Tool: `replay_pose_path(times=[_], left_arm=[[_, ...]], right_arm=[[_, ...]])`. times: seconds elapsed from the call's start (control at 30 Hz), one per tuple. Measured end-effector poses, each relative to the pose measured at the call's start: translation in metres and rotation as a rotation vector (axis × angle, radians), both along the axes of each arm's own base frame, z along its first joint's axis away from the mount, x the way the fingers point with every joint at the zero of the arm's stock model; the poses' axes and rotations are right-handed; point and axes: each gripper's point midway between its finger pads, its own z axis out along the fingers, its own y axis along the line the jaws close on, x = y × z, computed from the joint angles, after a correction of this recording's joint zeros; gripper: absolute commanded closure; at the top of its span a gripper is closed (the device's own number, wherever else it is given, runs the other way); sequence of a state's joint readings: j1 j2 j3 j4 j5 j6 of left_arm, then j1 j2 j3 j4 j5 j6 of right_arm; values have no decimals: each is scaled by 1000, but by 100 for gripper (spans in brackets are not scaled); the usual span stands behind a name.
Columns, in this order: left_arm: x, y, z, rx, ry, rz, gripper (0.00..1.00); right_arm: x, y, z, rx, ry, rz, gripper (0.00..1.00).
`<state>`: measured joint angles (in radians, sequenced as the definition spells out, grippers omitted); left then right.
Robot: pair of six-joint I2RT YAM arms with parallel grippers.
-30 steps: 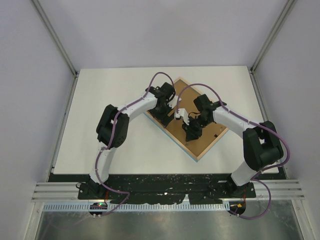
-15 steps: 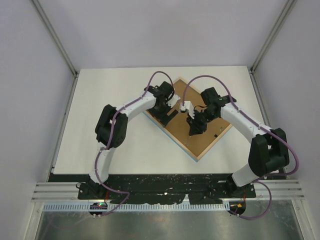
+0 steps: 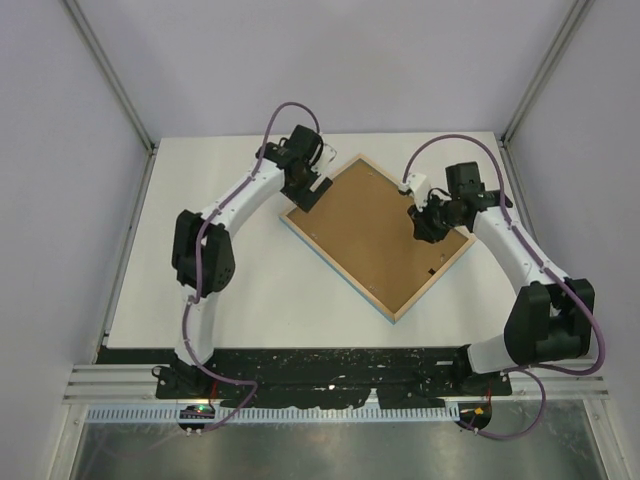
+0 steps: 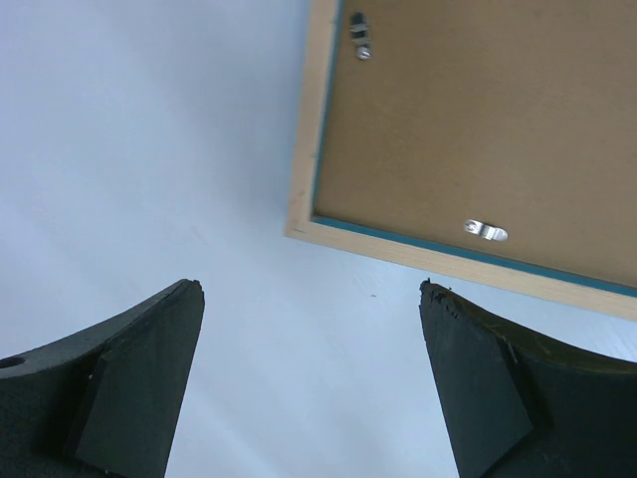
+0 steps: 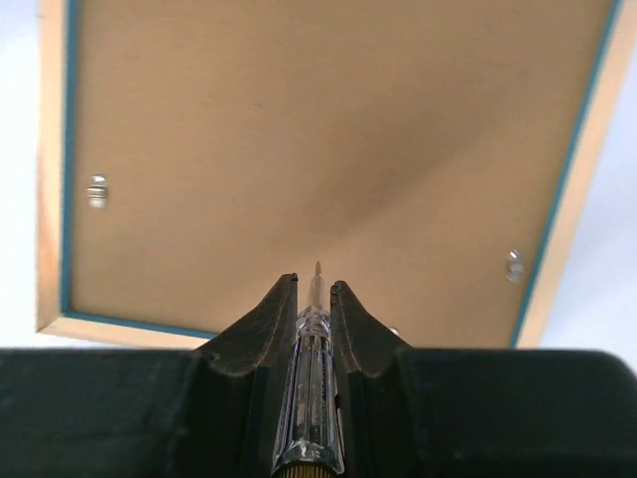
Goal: Take the photo out of the frame
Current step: Release the photo frame item from the photo frame, then adjust the photo frame at the center of the board.
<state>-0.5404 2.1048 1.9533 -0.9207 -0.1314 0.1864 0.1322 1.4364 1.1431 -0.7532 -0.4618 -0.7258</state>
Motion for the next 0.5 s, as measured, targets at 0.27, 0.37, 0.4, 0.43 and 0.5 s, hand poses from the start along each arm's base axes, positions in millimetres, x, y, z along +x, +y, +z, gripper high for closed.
replay_pose_path(times=[0.27, 0.37, 0.4, 0.43, 0.5], left_arm=[[37, 32, -5, 179, -87, 43, 5], [41, 41, -23, 258, -69, 36, 5], [41, 43, -29, 281, -64, 33, 5], [42, 45, -33, 303, -60, 28, 5], [43, 48, -38, 328, -56, 23, 5]], right_arm=[[32, -64, -7, -95, -56, -243, 92], [43, -89, -17, -131, -55, -318, 92], [45, -96, -21, -143, -51, -338, 92], [48, -102, -25, -155, -49, -357, 92], [51, -111, -30, -173, -46, -382, 92]])
